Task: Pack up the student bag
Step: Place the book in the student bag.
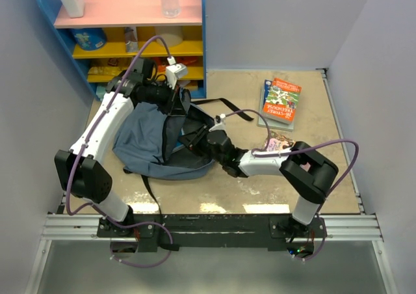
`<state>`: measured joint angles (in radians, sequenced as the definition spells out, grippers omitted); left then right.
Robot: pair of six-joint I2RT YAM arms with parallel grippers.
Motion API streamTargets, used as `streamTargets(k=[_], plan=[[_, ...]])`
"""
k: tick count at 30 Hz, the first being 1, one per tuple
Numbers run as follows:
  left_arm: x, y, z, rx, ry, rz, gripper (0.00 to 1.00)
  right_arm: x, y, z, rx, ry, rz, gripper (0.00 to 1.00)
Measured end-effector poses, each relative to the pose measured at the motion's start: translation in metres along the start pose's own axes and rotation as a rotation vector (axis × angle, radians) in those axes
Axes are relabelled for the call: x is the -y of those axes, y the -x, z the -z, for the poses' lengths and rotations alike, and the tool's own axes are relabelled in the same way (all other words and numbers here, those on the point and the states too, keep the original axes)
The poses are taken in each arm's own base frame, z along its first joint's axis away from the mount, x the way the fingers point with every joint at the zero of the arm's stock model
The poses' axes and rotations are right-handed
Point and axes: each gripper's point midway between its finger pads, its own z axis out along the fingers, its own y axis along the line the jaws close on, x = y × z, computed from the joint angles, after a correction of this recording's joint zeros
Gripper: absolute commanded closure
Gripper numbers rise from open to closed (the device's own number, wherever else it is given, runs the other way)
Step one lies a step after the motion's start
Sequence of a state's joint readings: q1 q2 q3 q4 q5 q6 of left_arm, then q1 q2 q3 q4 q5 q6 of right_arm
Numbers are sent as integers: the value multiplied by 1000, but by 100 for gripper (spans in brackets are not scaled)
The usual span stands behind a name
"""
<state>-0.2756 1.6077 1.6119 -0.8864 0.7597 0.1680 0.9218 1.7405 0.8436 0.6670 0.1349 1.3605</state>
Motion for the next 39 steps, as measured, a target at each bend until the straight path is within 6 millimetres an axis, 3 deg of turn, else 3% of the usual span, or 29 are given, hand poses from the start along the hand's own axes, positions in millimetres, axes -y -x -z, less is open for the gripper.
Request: streamTargets(k=[7, 8, 9, 12, 14, 15, 20, 21, 24, 30, 33, 36, 39], plan=[[1, -3, 0, -10, -4, 7, 100, -8, -10, -18, 80, -61, 48, 100], [1, -3, 0, -10, -4, 6, 100, -7, -13, -22, 83, -68, 54, 95], [1, -3, 0, -10, -3, 5, 100, -6, -15, -29, 92, -75, 59, 76], [1, -3, 0, -11, -4, 5, 100, -4, -26, -45, 91, -87, 77, 48], [2, -4, 0, -15, -5, 6, 100, -4, -36, -54, 77, -101, 94, 43], [2, -4, 1, -16, -5, 7, 100, -5, -39, -54, 71, -105, 103, 26], [3, -6, 1, -20, -11, 8, 100, -10, -35, -32, 53, -126, 134, 18], [3, -5, 1, -19, -11, 7, 100, -11, -31, -28, 49, -129, 137, 10], [3, -5, 1, -19, -7, 6, 100, -17, -15, -11, 45, -124, 150, 9], [3, -5, 1, -19, -6, 6, 100, -21, 17, 17, 69, -107, 181, 16], [2, -6, 1, -18, -4, 5, 100, -19, 47, 47, 116, -96, 193, 18], [0, -13, -2, -26, -5, 6, 100, -19, 104, 77, 229, -86, 172, 18], [-2, -20, -6, -36, -9, 9, 100, -4, 181, 106, 389, -120, 139, 14]])
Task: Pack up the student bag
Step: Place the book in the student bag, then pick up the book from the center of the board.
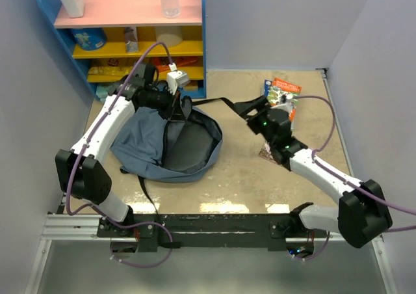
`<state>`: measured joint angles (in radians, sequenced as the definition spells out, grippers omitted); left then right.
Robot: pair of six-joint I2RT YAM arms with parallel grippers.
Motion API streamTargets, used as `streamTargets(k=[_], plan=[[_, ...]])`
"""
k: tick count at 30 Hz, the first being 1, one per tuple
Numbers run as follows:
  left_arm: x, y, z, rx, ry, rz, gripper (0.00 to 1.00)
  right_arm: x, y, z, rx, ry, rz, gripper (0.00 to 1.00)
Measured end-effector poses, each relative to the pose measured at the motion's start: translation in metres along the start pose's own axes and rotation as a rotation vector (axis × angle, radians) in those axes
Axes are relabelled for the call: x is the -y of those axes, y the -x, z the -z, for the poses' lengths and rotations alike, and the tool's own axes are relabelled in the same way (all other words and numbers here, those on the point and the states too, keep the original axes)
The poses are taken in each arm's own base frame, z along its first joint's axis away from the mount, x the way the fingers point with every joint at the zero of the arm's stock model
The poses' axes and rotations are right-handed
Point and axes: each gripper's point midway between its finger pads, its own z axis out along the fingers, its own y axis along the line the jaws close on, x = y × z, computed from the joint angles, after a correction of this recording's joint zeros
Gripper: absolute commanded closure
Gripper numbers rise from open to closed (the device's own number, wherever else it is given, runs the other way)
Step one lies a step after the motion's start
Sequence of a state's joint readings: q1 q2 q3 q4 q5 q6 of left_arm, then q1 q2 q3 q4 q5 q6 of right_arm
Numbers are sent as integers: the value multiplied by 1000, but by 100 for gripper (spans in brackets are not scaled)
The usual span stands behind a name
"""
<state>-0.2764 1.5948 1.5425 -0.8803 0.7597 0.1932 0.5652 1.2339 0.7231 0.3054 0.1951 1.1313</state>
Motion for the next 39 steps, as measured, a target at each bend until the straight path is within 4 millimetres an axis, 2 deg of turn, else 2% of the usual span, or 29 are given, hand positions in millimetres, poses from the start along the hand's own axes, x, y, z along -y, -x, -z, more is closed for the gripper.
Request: streamTargets(k=[2, 4, 8, 12, 17, 22, 25, 28, 35, 39], plan=[[-1, -3, -1, -4, -2, 3, 100, 27, 41, -6, 77, -67, -4, 12], [-1, -4, -2, -6, -6, 0, 100, 62, 64, -12, 107, -160, 0, 11], [-1, -4, -3, -5, -9, -6, 100, 123, 89, -14, 118, -298, -28, 10], [-1, -5, -3, -8, -11, -24, 100, 162, 116, -3, 152, -369, -78, 9], [-1, -8, -4, -13, -18, -26, 100, 195, 140, 3, 158, -395, -146, 9], [-2, -10, -5, -15, -19, -34, 100, 238, 143, 5, 110, -452, -220, 10], [-2, -10, -5, -15, -20, -34, 100, 255, 139, 7, 79, -474, -244, 12], [-2, -10, -5, -15, -20, -34, 100, 262, 138, 6, 56, -469, -262, 14], [-2, -10, -5, -15, -20, -34, 100, 265, 138, -5, 28, -409, -272, 20], [-2, -11, -5, -16, -19, -36, 100, 258, 139, -8, 21, -367, -266, 21]])
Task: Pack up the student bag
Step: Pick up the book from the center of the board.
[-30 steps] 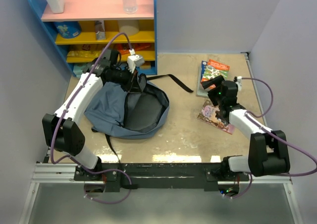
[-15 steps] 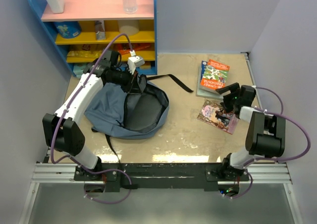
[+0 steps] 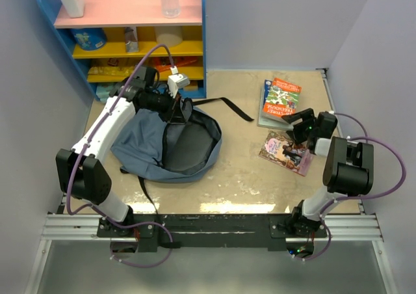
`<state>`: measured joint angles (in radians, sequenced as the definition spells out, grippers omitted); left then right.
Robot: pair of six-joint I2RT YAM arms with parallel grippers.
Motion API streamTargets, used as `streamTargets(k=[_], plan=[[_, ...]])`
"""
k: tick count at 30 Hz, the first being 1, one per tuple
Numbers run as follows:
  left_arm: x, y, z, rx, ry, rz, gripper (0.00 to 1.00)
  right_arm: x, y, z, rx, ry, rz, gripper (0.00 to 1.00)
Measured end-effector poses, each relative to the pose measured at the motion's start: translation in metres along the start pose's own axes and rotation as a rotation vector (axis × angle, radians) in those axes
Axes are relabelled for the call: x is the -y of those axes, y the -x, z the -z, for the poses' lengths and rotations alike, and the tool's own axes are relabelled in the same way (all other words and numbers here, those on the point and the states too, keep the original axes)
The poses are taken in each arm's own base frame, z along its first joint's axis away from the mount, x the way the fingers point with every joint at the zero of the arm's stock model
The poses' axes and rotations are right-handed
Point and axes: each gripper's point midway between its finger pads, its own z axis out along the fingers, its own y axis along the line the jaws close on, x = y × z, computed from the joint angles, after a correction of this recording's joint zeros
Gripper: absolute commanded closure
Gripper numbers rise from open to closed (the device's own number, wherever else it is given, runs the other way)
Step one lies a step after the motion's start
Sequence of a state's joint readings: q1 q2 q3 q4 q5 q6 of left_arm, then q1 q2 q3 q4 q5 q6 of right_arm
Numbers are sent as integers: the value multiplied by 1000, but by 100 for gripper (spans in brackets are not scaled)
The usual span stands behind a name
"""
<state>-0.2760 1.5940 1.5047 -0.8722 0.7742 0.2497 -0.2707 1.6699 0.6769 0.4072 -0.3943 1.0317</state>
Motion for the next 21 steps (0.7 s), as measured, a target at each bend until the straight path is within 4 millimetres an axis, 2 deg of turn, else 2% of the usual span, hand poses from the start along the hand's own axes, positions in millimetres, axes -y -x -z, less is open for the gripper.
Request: streamTargets(k=[4, 12, 21], plan=[[-1, -7, -3, -11, -4, 7, 100, -7, 3, 0, 2, 26, 9, 22], [-2, -8, -4, -12, -7, 9, 100, -18, 14, -4, 27, 67, 18, 31], [-3, -9, -3, -10, -7, 0, 100, -12, 21, -18, 36, 76, 1, 35]])
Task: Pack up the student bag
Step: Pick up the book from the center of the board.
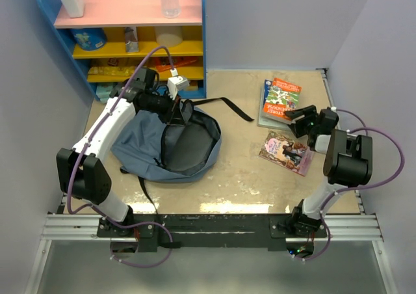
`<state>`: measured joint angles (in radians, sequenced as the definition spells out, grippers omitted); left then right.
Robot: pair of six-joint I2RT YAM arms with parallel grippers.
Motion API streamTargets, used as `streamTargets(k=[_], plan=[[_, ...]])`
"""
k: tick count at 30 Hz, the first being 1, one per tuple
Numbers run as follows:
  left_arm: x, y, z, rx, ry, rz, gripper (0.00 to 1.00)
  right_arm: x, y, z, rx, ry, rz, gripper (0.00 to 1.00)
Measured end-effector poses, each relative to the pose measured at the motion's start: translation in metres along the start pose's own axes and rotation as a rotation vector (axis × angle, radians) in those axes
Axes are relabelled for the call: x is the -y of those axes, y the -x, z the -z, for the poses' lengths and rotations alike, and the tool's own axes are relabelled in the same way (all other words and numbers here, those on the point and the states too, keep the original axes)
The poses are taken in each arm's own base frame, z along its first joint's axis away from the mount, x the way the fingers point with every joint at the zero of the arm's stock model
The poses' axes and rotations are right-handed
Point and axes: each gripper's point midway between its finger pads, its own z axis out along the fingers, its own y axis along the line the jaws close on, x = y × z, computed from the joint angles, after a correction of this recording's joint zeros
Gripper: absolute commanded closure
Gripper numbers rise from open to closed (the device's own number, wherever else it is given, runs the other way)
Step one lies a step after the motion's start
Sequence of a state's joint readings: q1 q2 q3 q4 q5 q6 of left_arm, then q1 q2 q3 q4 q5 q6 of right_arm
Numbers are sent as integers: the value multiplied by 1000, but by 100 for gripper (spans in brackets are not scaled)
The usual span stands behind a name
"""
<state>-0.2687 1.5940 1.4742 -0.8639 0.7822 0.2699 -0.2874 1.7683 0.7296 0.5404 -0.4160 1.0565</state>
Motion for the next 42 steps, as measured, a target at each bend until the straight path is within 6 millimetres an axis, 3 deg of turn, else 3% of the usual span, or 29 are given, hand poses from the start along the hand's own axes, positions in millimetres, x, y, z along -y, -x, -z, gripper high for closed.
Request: streamTargets(k=[3, 11, 13, 17, 21, 22, 25, 26, 32, 42], plan=[[0, 0, 0, -1, 0, -1, 100, -2, 3, -3, 8, 13, 1, 41], [1, -2, 0, -7, -2, 4, 100, -6, 3, -3, 11, 41, -7, 73], [1, -2, 0, -7, -2, 4, 100, -11, 3, 2, 17, 57, 1, 85], [1, -3, 0, -9, -2, 6, 100, -20, -2, 26, 45, 75, 20, 92], [1, -2, 1, -9, -2, 6, 100, -13, -11, 50, 72, 47, 31, 86], [1, -2, 1, -9, -2, 6, 100, -11, -13, 56, 76, 41, 33, 71], [1, -2, 1, -9, -3, 6, 100, -2, -17, 61, 80, 11, 34, 49], [1, -2, 1, -9, -3, 6, 100, 1, -17, 59, 78, 3, 35, 47], [1, -2, 0, -8, -3, 6, 100, 29, -26, 45, 27, -81, 2, 44], [2, -2, 1, -10, -4, 7, 100, 13, -9, 17, 29, -25, -3, 44]])
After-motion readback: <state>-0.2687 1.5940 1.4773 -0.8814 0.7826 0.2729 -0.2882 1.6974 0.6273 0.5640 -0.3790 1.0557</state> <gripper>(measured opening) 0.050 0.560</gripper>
